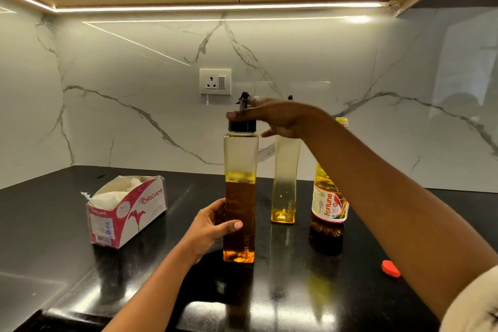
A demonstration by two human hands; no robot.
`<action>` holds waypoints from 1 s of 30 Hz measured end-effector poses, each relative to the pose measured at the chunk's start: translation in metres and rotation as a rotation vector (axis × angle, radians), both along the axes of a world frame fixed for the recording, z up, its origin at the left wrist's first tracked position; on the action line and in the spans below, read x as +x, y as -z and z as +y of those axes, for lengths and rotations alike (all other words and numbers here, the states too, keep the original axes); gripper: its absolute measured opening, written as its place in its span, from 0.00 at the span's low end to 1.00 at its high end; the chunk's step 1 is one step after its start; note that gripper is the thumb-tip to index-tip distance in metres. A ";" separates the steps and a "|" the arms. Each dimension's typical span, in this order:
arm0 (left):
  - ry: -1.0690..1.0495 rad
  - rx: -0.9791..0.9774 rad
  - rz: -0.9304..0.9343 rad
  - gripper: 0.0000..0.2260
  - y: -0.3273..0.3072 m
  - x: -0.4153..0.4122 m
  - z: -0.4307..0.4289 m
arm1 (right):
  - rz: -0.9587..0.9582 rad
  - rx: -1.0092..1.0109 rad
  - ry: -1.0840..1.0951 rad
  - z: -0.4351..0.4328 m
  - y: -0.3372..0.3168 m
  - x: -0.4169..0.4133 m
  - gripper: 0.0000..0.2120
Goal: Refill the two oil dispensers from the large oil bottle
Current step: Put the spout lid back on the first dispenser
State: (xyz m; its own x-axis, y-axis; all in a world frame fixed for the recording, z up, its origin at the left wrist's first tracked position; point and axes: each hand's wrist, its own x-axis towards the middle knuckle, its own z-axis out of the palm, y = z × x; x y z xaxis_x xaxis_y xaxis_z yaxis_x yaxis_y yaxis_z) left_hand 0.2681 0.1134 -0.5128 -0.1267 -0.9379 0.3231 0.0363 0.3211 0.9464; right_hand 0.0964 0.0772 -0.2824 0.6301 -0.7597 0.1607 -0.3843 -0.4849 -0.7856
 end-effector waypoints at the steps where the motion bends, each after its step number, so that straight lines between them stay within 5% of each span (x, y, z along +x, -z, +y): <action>1: 0.001 0.002 0.000 0.37 0.000 0.000 0.000 | -0.035 0.046 -0.058 -0.003 -0.003 -0.007 0.44; 5: -0.001 0.001 -0.003 0.38 0.000 0.000 0.001 | -0.065 0.023 -0.115 -0.011 0.005 -0.014 0.21; 12: -0.018 -0.018 -0.004 0.38 0.000 -0.001 0.002 | -0.146 -0.225 0.004 -0.005 0.013 -0.004 0.13; 19: 0.010 0.000 -0.002 0.36 0.000 -0.001 0.001 | -0.262 0.128 -0.159 -0.011 0.027 0.003 0.15; 30: -0.148 -0.147 -0.086 0.36 0.001 -0.012 0.004 | -0.428 -0.099 0.171 0.001 0.043 0.023 0.11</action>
